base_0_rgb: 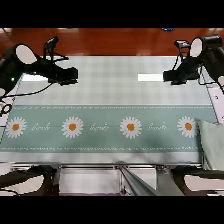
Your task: Fold the shirts.
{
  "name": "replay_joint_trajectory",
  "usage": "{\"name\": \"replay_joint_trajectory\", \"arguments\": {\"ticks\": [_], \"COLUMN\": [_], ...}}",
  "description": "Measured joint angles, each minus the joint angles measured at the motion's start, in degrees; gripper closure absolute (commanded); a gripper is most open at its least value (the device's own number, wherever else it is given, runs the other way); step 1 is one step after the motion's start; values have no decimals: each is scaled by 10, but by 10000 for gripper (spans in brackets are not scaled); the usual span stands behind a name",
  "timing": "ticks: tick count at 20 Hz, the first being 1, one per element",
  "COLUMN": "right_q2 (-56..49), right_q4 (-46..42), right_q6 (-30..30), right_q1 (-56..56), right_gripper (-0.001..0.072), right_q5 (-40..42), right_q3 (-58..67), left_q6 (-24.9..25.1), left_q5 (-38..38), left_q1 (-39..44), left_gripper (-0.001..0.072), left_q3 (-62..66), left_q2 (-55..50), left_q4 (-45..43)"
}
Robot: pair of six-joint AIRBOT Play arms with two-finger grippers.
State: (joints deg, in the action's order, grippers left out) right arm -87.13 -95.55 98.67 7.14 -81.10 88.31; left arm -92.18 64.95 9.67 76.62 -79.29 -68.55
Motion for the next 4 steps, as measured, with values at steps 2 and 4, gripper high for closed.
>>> {"name": "replay_joint_trajectory", "arguments": {"ticks": [2,4], "right_q2": [0,0], "right_q4": [0,0], "right_q6": [0,0], "right_q1": [0,0], "right_gripper": [677,677], "right_q5": [0,0], "right_q3": [0,0], "left_q6": [-2,-2], "left_q5": [0,0], "left_q1": [0,0], "left_gripper": [693,693], "left_q3": [0,0], "left_q2": [0,0], "left_q4": [0,0]}}
